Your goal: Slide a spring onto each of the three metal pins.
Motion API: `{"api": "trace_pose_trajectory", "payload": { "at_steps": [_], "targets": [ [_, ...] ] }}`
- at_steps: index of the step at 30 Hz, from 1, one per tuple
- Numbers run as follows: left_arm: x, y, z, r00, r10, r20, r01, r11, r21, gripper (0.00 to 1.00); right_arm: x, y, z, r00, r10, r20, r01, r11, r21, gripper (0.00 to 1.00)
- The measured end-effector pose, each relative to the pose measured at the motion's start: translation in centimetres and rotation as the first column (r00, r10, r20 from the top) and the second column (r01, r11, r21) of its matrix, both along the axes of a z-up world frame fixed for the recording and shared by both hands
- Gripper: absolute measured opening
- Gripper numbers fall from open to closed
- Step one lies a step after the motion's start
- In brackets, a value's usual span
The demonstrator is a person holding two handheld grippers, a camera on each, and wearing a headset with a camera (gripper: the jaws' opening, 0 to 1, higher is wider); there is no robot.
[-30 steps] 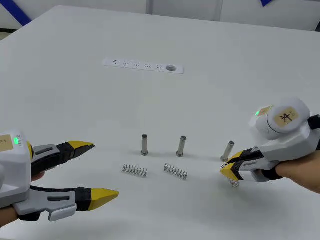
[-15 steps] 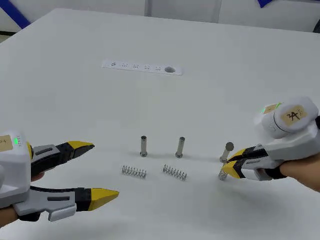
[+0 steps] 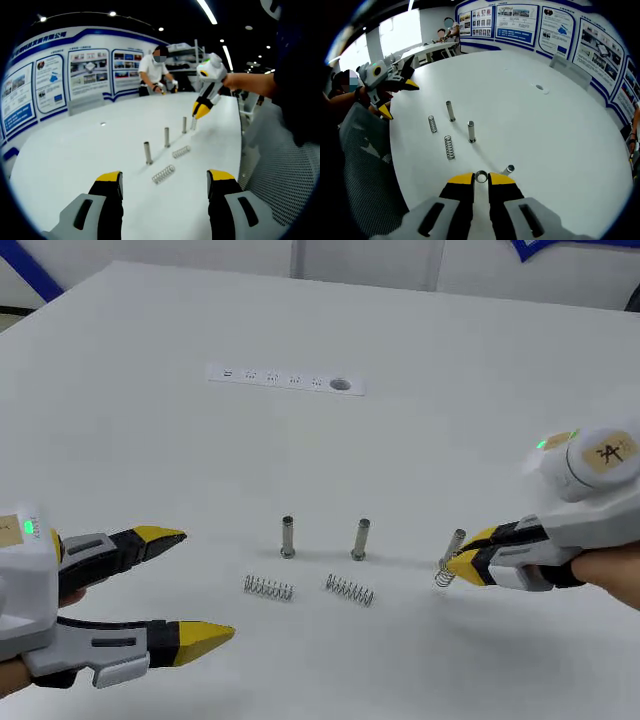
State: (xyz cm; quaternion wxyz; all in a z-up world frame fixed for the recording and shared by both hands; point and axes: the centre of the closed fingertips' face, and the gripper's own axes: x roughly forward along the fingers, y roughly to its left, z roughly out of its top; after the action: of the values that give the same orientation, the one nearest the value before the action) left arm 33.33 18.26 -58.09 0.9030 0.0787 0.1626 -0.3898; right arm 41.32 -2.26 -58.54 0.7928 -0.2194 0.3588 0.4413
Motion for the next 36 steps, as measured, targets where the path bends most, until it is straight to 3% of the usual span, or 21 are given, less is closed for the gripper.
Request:
{"api": "trace_pose_trajectory", "payload": {
  "at_steps": [6, 13, 22, 36],
  "targets": [
    [0.0, 0.0, 0.1, 1.000, 0.001, 0.005, -0.001, 1.000, -0.005, 0.70, 0.6, 0.1, 2.3, 1.000, 0.003, 0.022, -0.003, 1.000, 0.009, 0.11],
    [-0.1, 0.1, 0.1, 1.000, 0.005, 0.006, -0.005, 1.000, -0.009, 0.70, 1.9, -0.2, 3.7, 0.999, -0.002, 0.051, 0.003, 1.000, -0.013, 0.11],
    [-0.1, 0.2, 0.0, 1.000, 0.012, 0.005, -0.012, 1.000, -0.011, 0.70, 3.4, -0.9, 3.3, 0.999, -0.022, 0.041, 0.024, 0.999, -0.042, 0.11],
    [-0.1, 0.3, -0.4, 1.000, 0.017, -0.005, -0.017, 1.000, -0.011, 0.70, 3.7, -1.2, 2.0, 1.000, -0.028, 0.013, 0.029, 0.997, -0.065, 0.11]
  ]
}}
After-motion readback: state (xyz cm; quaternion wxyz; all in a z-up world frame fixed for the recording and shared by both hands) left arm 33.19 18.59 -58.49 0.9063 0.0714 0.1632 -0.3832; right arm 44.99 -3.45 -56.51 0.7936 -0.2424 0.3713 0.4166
